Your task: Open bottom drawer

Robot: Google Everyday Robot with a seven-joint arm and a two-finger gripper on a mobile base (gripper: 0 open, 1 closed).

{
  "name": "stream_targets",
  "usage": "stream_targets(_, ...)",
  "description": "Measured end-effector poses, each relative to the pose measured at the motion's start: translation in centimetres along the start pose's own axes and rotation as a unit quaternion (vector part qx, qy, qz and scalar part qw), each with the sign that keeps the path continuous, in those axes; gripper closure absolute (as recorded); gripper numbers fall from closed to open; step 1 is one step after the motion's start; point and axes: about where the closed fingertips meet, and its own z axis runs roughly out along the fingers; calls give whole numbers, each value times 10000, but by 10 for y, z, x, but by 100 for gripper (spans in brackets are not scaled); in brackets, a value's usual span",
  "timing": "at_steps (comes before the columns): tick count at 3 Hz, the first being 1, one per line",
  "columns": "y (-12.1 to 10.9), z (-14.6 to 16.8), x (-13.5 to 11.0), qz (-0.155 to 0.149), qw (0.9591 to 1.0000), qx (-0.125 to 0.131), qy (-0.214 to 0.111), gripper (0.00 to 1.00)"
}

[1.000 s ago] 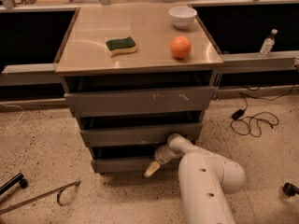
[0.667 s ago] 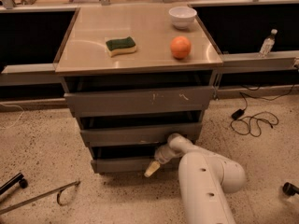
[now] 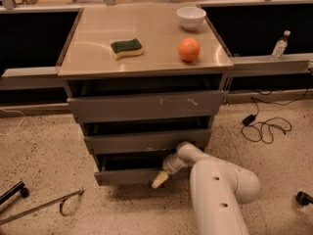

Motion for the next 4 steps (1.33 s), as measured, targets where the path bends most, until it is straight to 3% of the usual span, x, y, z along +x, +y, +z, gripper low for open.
stream_targets(1, 29, 0, 10, 148, 9997, -174, -62, 0)
stream_targets(3, 39, 5, 13, 159, 9994, -298, -15, 0)
stream_targets(4, 69, 5, 25, 322, 9983, -490, 51, 0)
